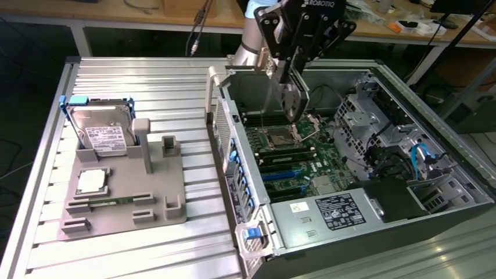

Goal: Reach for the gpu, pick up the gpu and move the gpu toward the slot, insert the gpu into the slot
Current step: 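Pick up the gpu and move the gpu toward the slot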

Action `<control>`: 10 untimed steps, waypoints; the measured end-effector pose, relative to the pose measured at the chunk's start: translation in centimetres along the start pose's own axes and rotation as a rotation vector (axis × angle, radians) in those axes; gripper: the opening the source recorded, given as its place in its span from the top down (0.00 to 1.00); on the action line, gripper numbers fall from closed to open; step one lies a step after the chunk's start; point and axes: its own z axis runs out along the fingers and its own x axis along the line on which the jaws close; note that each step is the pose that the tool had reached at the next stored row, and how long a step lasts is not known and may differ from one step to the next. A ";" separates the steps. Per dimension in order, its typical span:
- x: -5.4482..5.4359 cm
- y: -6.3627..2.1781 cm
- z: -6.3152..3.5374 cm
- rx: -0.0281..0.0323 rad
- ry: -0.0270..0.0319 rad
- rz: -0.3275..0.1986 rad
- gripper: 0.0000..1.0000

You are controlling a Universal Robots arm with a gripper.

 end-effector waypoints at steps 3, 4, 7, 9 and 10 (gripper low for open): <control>-2.5 -0.03 0.02 0.0000 0.0000 0.000 0.73; -2.9 -0.03 0.03 0.0000 0.0000 0.000 0.73; -4.2 -0.05 0.04 0.0000 0.0000 0.000 0.73; -4.9 -0.06 0.05 -0.0001 0.0000 0.000 0.73; -5.3 -0.06 0.05 -0.0001 0.0000 0.000 0.73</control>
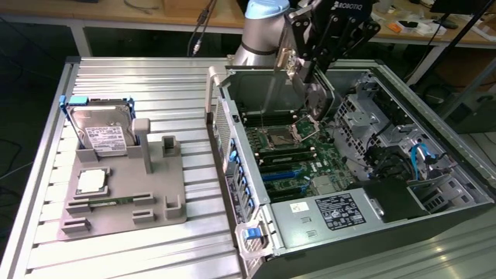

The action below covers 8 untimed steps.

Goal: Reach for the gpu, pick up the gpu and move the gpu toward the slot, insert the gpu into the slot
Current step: 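Pick up the gpu and move the gpu toward the slot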

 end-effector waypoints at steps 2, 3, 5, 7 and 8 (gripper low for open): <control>-0.8 -0.01 0.01 0.0000 0.0000 0.000 0.73; -1.2 -0.01 0.01 0.0001 0.0000 0.000 0.73; -2.1 -0.02 0.01 0.0000 0.0000 0.000 0.73; -2.9 -0.03 0.02 0.0000 0.0000 0.000 0.73; -3.2 -0.04 0.02 0.0001 0.0000 0.000 0.73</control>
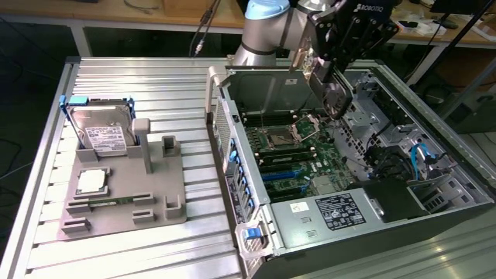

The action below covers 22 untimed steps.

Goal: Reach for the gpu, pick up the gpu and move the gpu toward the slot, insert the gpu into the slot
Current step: 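Pick up the gpu and move the gpu toward the slot, then insert the gpu into the slot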

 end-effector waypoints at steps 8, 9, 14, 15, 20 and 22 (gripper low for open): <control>-2.1 -0.03 0.04 -0.0001 0.0000 0.000 0.73; -2.1 -0.02 0.04 0.0000 0.0000 0.000 0.73; -2.2 -0.03 0.05 -0.0001 0.0000 0.000 0.73; -2.2 -0.03 0.05 0.0000 0.0000 0.000 0.73; -2.2 -0.02 0.05 0.0000 0.0000 0.000 0.73; -2.2 -0.03 0.05 0.0000 0.0000 0.000 0.73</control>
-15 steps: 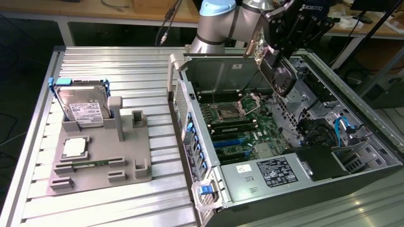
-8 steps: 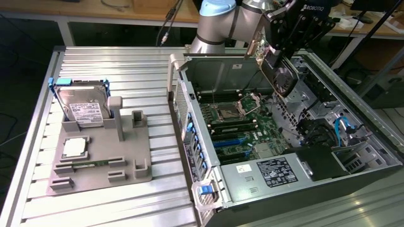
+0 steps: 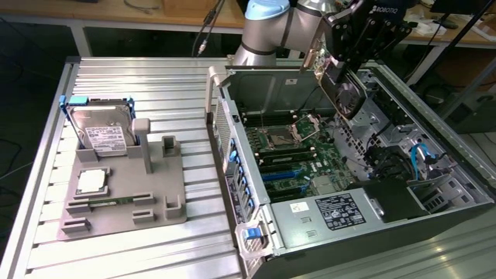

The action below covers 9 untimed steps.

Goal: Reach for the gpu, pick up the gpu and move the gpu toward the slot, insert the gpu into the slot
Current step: 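Insert the gpu into the slot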

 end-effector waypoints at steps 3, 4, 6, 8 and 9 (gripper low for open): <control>0.0 0.00 0.00 -0.0001 0.0001 -0.015 0.73; 0.0 0.00 0.00 -0.0002 0.0003 -0.030 0.73; 0.0 0.00 0.00 -0.0002 0.0008 -0.070 0.73; 0.0 0.00 0.00 -0.0005 0.0012 -0.106 0.73; 0.0 0.00 0.00 -0.0005 0.0014 -0.125 0.73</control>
